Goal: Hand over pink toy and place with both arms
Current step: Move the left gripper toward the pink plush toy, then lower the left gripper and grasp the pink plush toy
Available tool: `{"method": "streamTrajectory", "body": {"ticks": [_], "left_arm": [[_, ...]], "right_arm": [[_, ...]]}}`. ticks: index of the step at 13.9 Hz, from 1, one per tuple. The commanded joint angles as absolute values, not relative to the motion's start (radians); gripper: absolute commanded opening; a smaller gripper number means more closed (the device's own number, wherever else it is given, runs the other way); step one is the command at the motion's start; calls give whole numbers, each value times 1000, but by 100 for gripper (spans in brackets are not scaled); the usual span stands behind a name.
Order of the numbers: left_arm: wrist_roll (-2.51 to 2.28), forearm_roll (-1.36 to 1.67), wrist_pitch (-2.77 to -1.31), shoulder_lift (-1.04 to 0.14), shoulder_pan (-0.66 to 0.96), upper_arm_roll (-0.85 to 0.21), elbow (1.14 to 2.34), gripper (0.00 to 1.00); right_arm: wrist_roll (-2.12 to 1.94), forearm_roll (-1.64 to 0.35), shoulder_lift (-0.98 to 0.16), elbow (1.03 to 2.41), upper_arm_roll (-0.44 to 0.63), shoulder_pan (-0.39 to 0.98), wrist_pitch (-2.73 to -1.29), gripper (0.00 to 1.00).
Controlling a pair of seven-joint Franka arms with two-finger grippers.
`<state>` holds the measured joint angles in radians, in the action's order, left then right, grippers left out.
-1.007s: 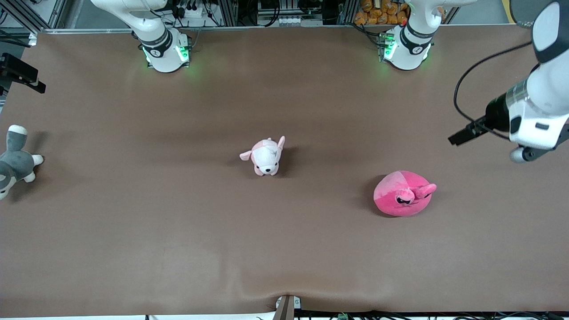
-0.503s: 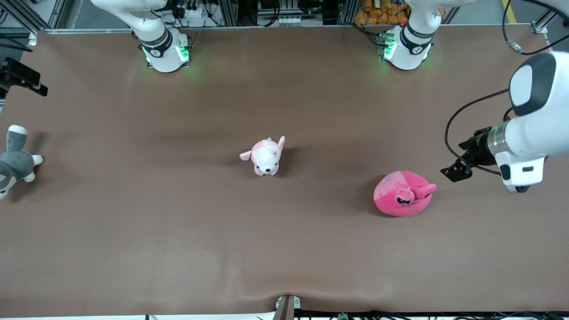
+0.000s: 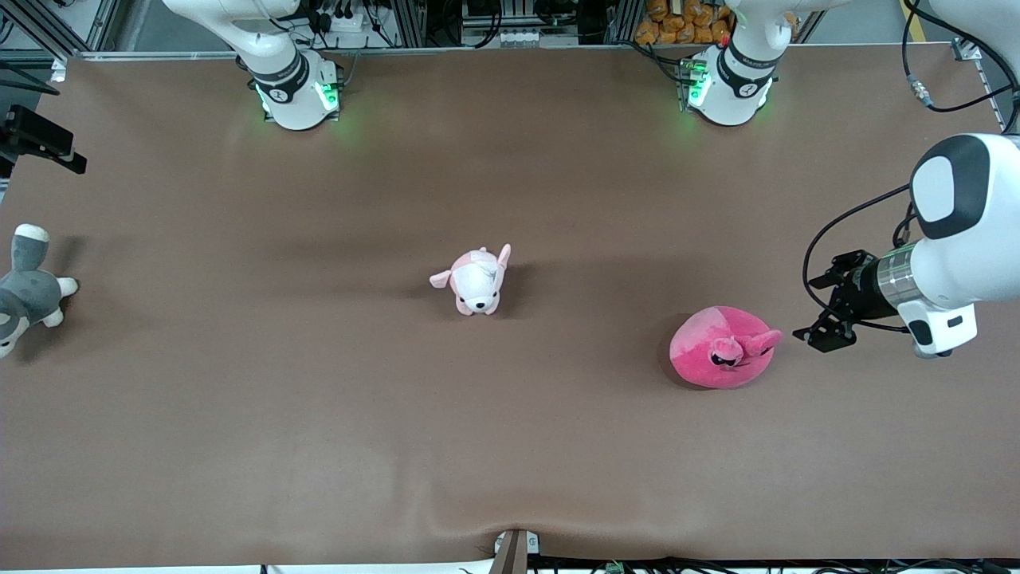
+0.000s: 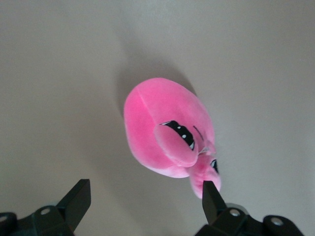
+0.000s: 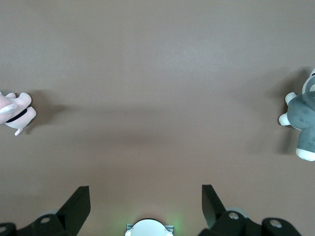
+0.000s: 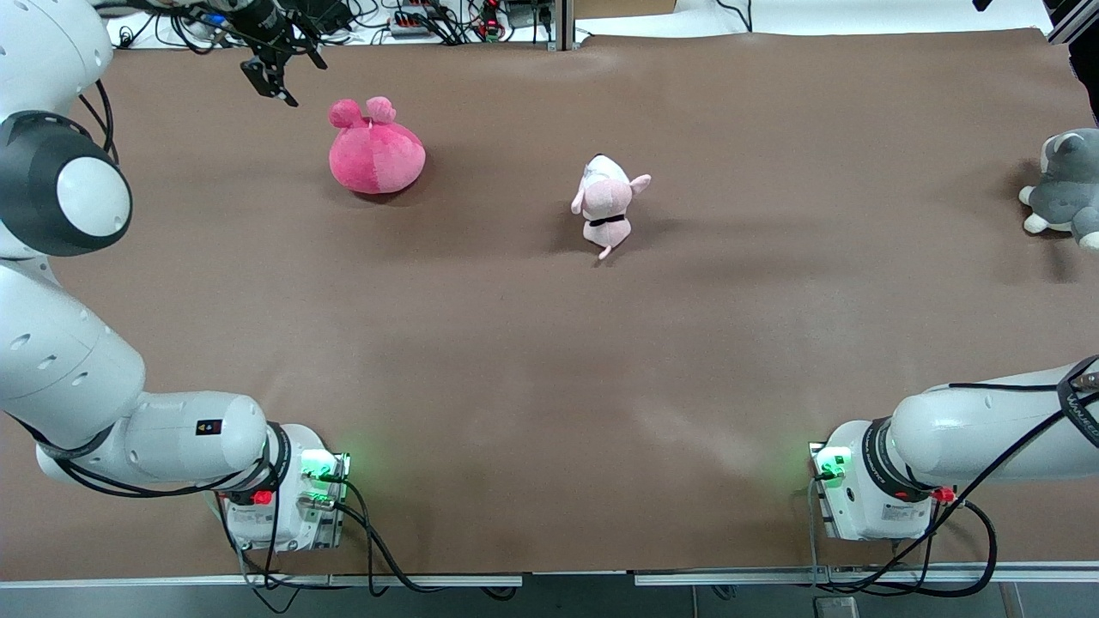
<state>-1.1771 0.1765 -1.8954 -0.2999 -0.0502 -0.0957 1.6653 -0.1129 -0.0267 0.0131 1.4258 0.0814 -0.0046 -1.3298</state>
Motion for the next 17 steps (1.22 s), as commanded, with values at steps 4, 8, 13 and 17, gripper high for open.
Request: {"method": "streamTrajectory", "body": {"ticks": [4, 8, 13, 17], "left_arm": [[-1356, 294, -2066, -342, -84, -100, 1767, 100], [-1385, 298, -2115, -391, -75, -104, 1766, 100], [-1385, 296, -2129, -411, -48, -107, 1769, 0], [-1387, 296, -2131, -403, -44, -109, 1767, 0]], "right_arm": [[-127, -29, -3, 1413, 74, -29, -1327, 100], [-126, 6, -8, 1413, 74, -15, -1327, 100], [-121, 32, -29, 1410, 72, -18, -1330, 100], [-115, 32, -58, 1416, 77, -47, -1327, 100]]}}
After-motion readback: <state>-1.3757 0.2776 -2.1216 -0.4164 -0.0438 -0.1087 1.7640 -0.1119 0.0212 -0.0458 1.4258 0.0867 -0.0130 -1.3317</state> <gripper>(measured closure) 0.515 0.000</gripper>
